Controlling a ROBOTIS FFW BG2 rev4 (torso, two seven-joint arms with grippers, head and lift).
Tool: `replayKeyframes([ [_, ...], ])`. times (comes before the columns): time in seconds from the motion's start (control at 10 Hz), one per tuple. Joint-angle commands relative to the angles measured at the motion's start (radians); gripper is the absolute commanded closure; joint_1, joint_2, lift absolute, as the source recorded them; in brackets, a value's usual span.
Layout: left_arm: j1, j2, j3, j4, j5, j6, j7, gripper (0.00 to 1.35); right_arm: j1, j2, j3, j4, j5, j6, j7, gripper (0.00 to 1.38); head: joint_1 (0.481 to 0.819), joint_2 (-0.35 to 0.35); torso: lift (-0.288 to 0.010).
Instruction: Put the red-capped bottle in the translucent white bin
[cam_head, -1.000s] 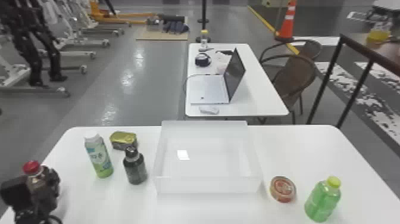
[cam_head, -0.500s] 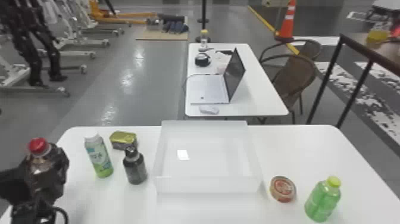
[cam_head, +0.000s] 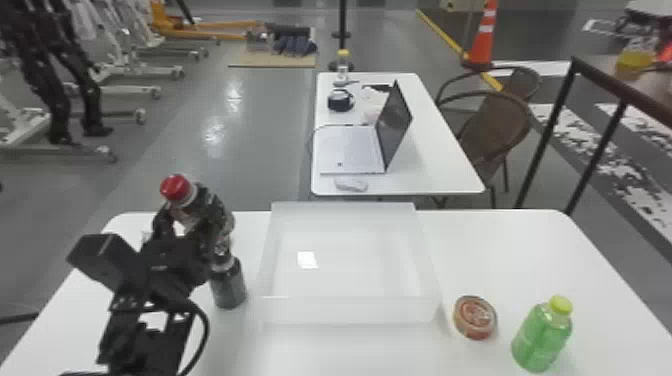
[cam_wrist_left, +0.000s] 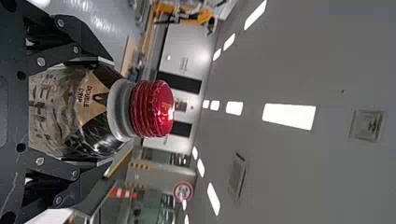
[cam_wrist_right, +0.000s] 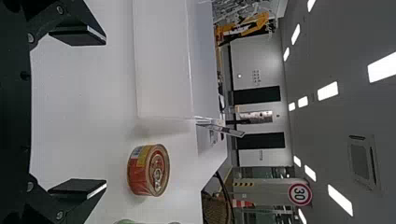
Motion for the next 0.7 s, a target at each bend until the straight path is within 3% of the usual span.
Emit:
replayKeyframes([
  [0.0,-0.04,-0.007,-0.077,0.012,0.028,0.031,-0.029,0.96,-0.003,-0.004,0.0,0.003,-0.001,0.0,0.0,0.2,0.549,0.0,-0.1],
  [0.3,-0.126,-0.03,-0.152,0.101,0.092,0.125,-0.202,0.96,-0.003,-0.006,0.0,0.006,-0.002,0.0,0.0,0.2,0.549,0.0,-0.1],
  [0.5,-0.23,-0.036,-0.225,0.28,0.141,0.132,-0.33,0.96,-0.005,-0.006,0.0,0.008,-0.004,0.0,0.0,0.2,0.549,0.0,-0.1],
  [0.6,-0.268,-0.051,-0.239,0.365,0.135,0.137,-0.373,0.96,-0.005,-0.006,0.0,0.009,-0.004,0.0,0.0,0.2,0.549,0.0,-0.1],
])
